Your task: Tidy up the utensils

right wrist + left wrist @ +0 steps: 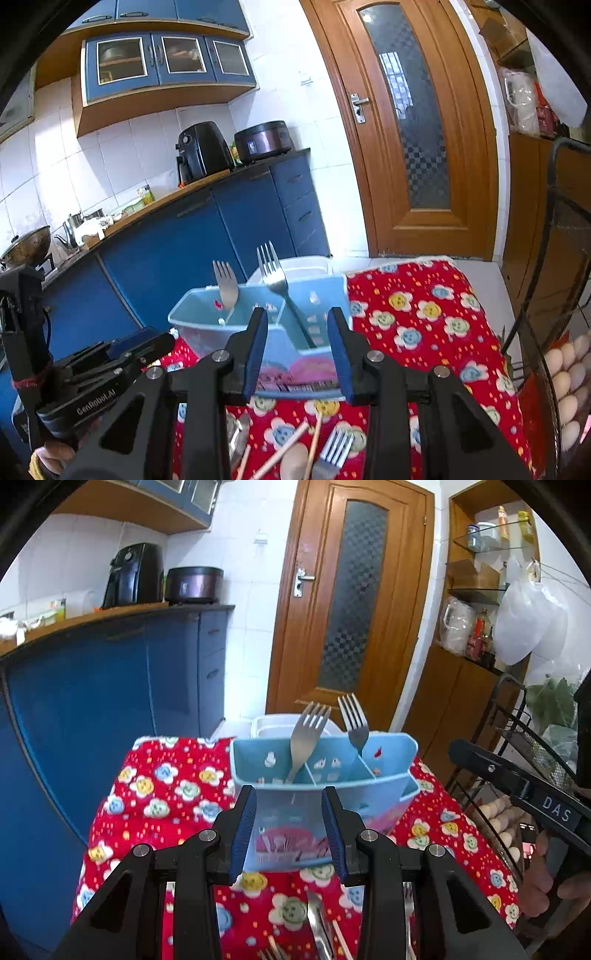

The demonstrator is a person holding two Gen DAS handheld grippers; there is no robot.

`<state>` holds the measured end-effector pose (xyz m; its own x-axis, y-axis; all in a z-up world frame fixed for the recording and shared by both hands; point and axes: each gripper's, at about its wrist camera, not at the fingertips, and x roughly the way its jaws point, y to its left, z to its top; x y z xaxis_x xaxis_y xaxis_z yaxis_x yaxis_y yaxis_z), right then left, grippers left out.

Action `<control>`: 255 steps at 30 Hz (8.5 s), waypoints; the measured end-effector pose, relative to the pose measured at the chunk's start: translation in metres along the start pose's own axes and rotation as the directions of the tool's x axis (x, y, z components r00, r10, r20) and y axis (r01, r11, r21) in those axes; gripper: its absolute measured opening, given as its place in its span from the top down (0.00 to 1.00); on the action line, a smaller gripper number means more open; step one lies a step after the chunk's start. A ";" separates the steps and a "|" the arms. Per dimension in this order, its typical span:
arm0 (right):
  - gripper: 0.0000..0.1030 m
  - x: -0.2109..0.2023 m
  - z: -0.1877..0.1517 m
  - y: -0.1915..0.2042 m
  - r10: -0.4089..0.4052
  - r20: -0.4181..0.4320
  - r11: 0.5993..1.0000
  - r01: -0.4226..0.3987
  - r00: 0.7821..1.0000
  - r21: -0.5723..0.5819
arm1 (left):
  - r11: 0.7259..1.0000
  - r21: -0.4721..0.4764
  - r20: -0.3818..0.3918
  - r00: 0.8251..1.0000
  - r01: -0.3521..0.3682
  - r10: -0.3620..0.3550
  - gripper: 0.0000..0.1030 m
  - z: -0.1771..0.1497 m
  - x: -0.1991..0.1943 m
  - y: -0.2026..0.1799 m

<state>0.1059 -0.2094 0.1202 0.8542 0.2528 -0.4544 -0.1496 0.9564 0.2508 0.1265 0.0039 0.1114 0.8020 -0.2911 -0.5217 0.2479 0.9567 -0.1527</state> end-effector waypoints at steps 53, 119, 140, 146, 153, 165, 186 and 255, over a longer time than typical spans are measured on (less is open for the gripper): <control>0.64 0.023 -0.103 -0.048 -0.024 -0.316 0.994 0.056 0.949 0.094 | 0.993 -0.068 -0.354 0.928 0.099 -0.117 0.85 -0.103 0.064 -0.018; 0.97 -0.060 -0.033 -0.008 -0.011 0.055 1.000 0.012 0.998 -0.014 | 0.966 -0.101 0.059 0.970 0.239 -0.234 0.99 -0.036 -0.047 0.001; 0.96 -0.066 -0.015 -0.005 -0.044 0.089 0.998 0.048 0.995 -0.035 | 0.980 -0.030 0.199 0.962 0.198 -0.188 0.99 0.014 -0.083 0.006; 0.96 -0.065 -0.012 -0.006 -0.051 0.093 0.998 0.054 0.994 -0.031 | 0.986 0.002 0.237 0.958 0.166 -0.161 0.99 0.037 -0.087 0.003; 0.96 -0.065 -0.002 -0.005 -0.066 0.104 0.996 0.071 0.992 -0.051 | 0.990 0.019 0.288 0.948 0.137 -0.136 0.99 0.067 -0.088 0.000; 0.96 -0.057 0.042 -0.005 -0.158 0.187 0.978 0.180 0.970 -0.108 | 0.997 0.013 0.317 0.945 0.078 -0.078 0.99 0.109 -0.069 0.007; 0.96 0.007 0.088 0.015 -0.276 0.345 0.908 0.361 0.897 -0.214 | 0.997 -0.012 0.244 0.967 0.076 -0.071 0.99 0.104 -0.014 0.015; 0.73 -0.020 0.021 0.017 -0.078 0.032 0.991 0.081 0.996 -0.109 | 0.997 -0.036 0.023 0.998 0.062 -0.061 0.64 0.028 -0.026 0.009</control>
<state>0.0970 -0.2008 0.1517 0.8785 0.1726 -0.4454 -0.1331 0.9840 0.1187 0.1235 0.0201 0.1468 0.7975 -0.3489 -0.4922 0.2774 0.9365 -0.2145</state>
